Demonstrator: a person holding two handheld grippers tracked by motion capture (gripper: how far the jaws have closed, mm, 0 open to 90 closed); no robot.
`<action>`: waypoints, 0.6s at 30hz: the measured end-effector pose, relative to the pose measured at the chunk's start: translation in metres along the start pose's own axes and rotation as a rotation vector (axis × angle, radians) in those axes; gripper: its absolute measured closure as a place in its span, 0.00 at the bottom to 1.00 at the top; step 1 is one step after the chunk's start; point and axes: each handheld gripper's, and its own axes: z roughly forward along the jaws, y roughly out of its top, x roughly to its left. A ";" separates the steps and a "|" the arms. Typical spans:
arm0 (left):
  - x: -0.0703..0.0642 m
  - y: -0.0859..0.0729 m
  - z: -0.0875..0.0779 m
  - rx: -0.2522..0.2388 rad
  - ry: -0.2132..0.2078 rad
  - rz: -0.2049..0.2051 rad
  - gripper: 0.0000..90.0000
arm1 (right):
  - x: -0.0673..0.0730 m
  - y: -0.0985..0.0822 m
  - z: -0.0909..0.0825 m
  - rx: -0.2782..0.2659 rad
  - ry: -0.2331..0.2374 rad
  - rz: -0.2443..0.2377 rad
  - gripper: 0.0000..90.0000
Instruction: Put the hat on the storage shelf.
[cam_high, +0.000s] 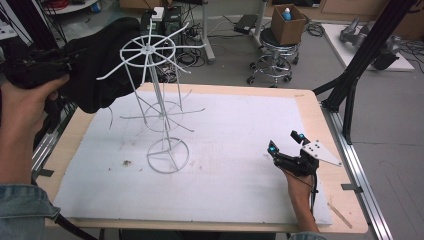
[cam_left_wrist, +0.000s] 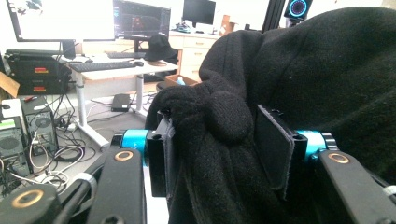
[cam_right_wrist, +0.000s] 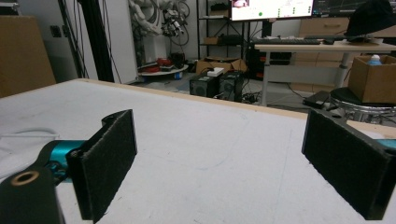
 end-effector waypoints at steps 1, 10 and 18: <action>0.000 0.000 -0.001 0.001 0.003 0.006 0.57 | 0.000 0.000 0.000 0.001 0.000 -0.001 0.11; -0.002 0.003 -0.003 0.010 0.033 0.025 0.48 | 0.000 0.000 0.000 0.001 -0.001 -0.001 0.11; -0.002 0.005 -0.013 -0.024 0.038 0.051 0.39 | 0.001 0.000 0.000 0.004 0.001 0.000 0.11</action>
